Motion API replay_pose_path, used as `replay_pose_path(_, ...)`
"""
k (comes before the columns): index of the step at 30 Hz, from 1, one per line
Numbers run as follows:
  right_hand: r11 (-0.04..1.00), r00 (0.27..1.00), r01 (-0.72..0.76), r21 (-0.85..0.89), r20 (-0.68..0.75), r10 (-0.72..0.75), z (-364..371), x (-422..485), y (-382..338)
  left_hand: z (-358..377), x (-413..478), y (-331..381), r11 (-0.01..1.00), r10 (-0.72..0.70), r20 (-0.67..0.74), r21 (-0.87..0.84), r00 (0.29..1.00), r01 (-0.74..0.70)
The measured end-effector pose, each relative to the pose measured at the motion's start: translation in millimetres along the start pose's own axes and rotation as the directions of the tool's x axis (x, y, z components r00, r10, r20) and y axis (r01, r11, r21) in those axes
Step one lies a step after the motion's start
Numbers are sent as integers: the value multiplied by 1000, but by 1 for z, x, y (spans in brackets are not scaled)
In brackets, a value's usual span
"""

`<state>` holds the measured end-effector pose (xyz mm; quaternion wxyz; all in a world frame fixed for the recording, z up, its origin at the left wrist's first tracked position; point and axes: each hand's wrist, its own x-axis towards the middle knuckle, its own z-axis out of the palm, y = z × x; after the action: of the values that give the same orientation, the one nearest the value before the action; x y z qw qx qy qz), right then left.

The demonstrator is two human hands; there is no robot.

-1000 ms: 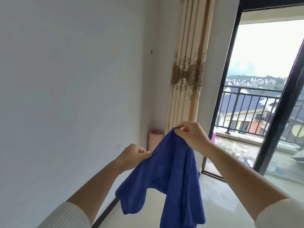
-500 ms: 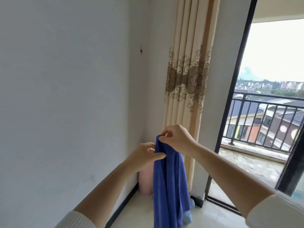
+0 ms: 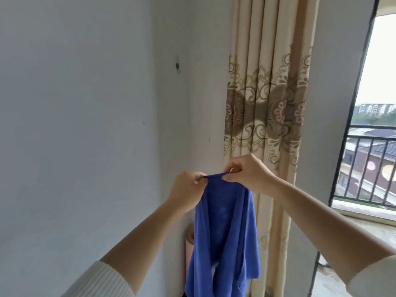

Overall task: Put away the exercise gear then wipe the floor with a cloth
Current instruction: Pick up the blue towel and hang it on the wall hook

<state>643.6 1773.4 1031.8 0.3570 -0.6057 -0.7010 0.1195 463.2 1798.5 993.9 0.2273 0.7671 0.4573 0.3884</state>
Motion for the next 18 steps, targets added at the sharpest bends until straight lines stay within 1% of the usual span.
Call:
replay_pose_path(2,999,1000,-17,-28,-10,16,1,44,7,-12,49,-13,997,70,-4,12,998,-70)
replay_pose_path(5,998,995,-24,-65,-95,18,0,107,13,-27,114,-26,983,160,-14,91,987,-158)
replay_pose_path(7,1000,989,-19,-16,-149,16,1,145,16,-39,150,-32,967,211,-23,153,977,-205)
replay_pose_path(10,992,986,-11,128,-167,33,5,205,22,-66,199,-39,933,295,2,214,955,-289)
replay_pose_path(12,978,989,6,207,-148,25,9,246,25,-85,233,-45,862,355,104,348,929,-368)
replay_pose_path(14,942,992,45,332,-126,-3,13,283,26,-98,267,-52,755,370,203,504,907,-421)
replay_pose_path(16,859,993,81,506,-116,-25,13,320,26,-106,300,-58,657,380,230,614,896,-437)
replay_pose_path(17,818,992,98,567,-118,-37,11,339,26,-110,317,-59,619,386,216,660,897,-425)
replay_pose_path(18,796,990,122,592,-127,-57,7,359,27,-113,334,-59,582,391,192,706,900,-404)
